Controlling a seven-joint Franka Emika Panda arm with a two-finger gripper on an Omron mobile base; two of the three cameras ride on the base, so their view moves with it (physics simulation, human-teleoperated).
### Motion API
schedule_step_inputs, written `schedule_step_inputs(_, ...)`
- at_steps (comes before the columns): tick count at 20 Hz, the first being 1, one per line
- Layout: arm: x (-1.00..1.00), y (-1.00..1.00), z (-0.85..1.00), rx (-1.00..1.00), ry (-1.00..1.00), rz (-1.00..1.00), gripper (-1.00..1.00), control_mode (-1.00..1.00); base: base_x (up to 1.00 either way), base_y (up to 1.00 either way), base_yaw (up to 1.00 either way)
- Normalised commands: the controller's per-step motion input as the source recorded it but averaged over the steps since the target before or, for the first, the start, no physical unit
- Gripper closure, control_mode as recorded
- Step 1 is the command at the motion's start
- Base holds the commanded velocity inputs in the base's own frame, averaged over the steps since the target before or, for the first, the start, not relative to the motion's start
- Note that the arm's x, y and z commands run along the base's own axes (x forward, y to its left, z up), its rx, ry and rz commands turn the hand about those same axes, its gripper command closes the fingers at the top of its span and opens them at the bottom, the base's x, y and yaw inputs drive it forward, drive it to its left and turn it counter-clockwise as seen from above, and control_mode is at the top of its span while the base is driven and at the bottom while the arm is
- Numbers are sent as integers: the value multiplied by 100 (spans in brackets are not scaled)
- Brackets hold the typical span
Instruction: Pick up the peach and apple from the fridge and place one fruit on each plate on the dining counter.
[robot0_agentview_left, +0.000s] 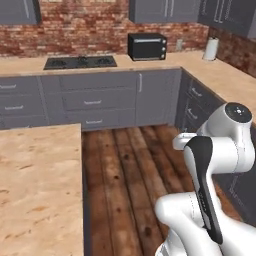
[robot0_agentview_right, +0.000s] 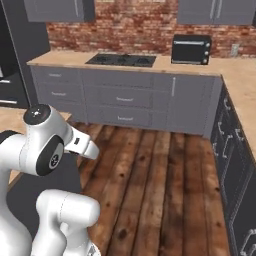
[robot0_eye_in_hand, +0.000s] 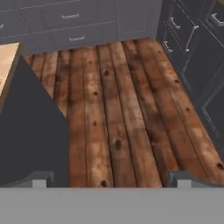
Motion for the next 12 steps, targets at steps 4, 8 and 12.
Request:
schedule_step_inputs(4,0,0,0,0,0,0,-100,100,86,-35,24)
schedule_step_inputs(8,0,0,0,0,0,0,-100,100,83,-40,22)
schedule_step_inputs(12,0,0,0,0,0,0,-100,100,82,-42,22)
